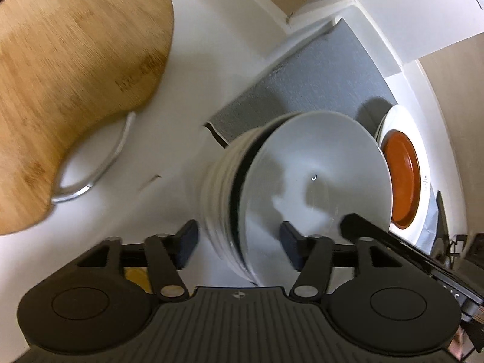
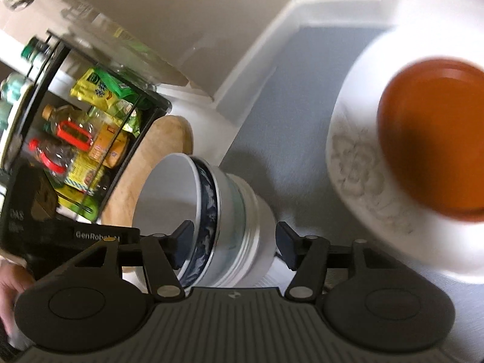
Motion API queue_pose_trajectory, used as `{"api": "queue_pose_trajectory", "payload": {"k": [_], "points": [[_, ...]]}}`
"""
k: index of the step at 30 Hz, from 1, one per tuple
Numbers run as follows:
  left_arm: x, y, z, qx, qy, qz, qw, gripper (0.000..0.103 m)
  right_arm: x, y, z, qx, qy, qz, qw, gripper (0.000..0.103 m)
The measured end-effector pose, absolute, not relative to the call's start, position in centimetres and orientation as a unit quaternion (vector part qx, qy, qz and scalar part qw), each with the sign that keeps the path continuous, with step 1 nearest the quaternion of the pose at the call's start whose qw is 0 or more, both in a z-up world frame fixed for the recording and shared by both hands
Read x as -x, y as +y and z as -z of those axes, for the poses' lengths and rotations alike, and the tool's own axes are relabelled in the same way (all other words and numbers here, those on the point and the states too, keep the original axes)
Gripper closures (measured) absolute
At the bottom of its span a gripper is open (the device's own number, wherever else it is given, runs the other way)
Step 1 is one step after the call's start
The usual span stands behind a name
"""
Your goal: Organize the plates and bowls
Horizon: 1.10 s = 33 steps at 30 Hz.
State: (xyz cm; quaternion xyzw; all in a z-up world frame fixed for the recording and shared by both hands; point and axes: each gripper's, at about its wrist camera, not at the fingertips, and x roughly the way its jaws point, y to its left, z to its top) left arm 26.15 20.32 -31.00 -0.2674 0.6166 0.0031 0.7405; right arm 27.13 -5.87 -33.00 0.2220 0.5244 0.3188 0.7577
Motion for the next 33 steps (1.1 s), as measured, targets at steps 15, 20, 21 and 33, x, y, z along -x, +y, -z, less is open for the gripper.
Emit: {"api": "queue_pose_trajectory", "payload": {"k": [15, 20, 21, 33], "points": [[-26.0, 19.6, 30.4, 0.267, 0.616, -0.006, 0.741, 0.042, -27.3, -3.4, 33.9, -0.177, 0.538, -0.306, 0.765, 0.049], [-25.8, 19.0, 29.8, 0.248, 0.623, -0.005, 0.742, 0.047, -27.0, -3.0, 33.0, -0.145, 0.531, -0.300, 0.779, 0.058], [-25.7, 18.8, 29.8, 0.247, 0.626, -0.003, 0.740, 0.048, -26.9, -2.9, 32.7, -0.139, 0.527, -0.300, 0.783, 0.058], [-25.6, 17.7, 28.1, 0.225, 0.628, 0.001, 0.745, 0.049, -25.9, -3.9, 31.4, -0.145, 0.516, -0.291, 0.793, 0.059]]}}
